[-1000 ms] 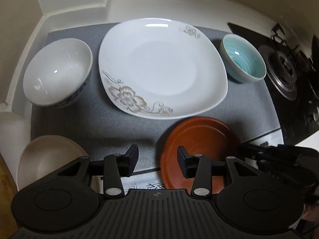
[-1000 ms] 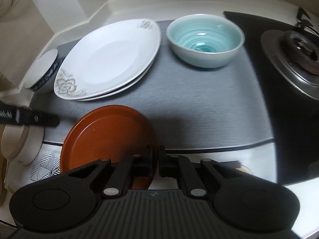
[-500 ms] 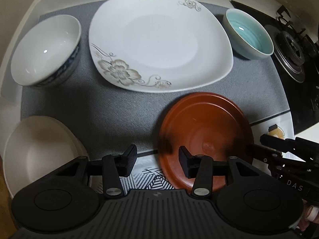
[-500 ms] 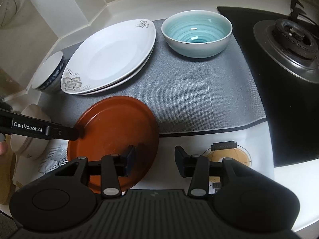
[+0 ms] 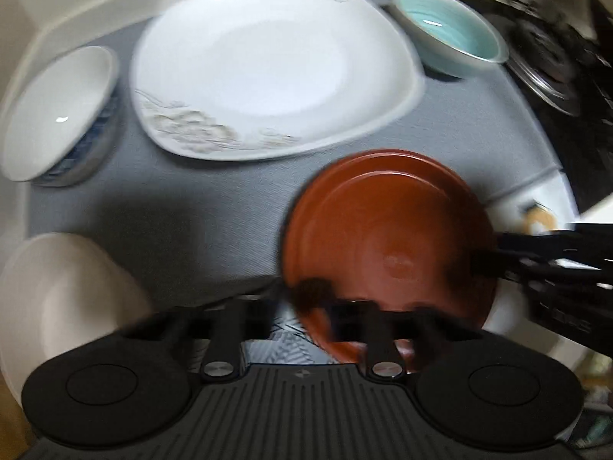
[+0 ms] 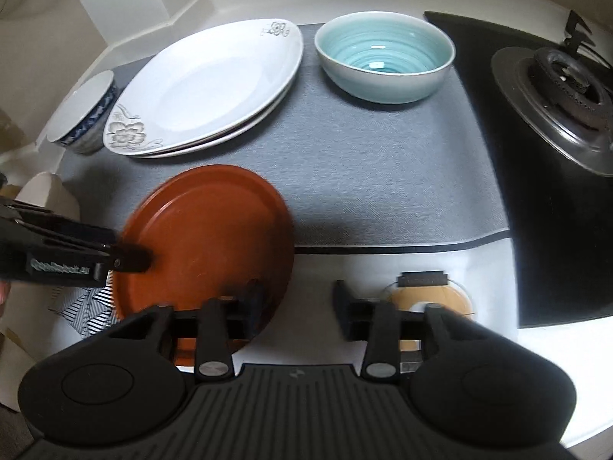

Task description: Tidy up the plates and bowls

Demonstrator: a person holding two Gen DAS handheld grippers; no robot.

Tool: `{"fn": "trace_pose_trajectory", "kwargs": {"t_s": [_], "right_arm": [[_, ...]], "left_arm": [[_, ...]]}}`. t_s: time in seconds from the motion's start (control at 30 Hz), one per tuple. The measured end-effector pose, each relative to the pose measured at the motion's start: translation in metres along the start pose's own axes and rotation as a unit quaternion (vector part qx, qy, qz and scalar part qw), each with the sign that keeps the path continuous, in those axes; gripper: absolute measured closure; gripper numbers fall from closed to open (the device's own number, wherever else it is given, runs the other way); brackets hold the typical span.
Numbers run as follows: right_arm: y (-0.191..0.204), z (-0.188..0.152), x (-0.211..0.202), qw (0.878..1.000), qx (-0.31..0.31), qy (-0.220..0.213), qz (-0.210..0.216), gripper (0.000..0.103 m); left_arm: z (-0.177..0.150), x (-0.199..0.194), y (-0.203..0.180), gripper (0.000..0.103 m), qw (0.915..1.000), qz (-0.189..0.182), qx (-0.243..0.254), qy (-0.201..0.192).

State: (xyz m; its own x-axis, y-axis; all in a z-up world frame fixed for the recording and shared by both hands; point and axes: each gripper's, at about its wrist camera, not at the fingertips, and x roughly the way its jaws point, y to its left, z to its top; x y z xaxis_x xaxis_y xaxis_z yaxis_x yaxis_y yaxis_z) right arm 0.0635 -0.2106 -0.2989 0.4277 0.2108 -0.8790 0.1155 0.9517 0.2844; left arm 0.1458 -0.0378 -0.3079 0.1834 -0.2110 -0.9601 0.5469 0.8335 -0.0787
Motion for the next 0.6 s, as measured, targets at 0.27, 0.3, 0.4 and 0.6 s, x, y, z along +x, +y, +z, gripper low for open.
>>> {"fn": "trace_pose_trajectory", "kwargs": {"t_s": [0.27, 0.3, 0.4, 0.6], "right_arm": [[0.005, 0.0, -0.019, 1.0, -0.012, -0.015, -0.013, 0.091], [0.007, 0.002, -0.024, 1.0, -0.013, -0.019, -0.016, 0.091], [0.013, 0.011, -0.046, 0.999, -0.008, -0.039, -0.031, 0.09], [0.021, 0.048, -0.084, 0.996, 0.019, -0.084, 0.017, 0.09]], "left_arm": [[-0.002, -0.013, 0.004, 0.09, 0.9996, -0.018, -0.016, 0.017], [-0.001, -0.019, 0.007, 0.09, 0.9992, -0.025, -0.022, 0.022], [0.009, -0.045, 0.016, 0.09, 0.9972, -0.055, -0.047, 0.016], [0.037, -0.108, 0.043, 0.09, 0.9944, -0.059, -0.061, -0.062]]}}
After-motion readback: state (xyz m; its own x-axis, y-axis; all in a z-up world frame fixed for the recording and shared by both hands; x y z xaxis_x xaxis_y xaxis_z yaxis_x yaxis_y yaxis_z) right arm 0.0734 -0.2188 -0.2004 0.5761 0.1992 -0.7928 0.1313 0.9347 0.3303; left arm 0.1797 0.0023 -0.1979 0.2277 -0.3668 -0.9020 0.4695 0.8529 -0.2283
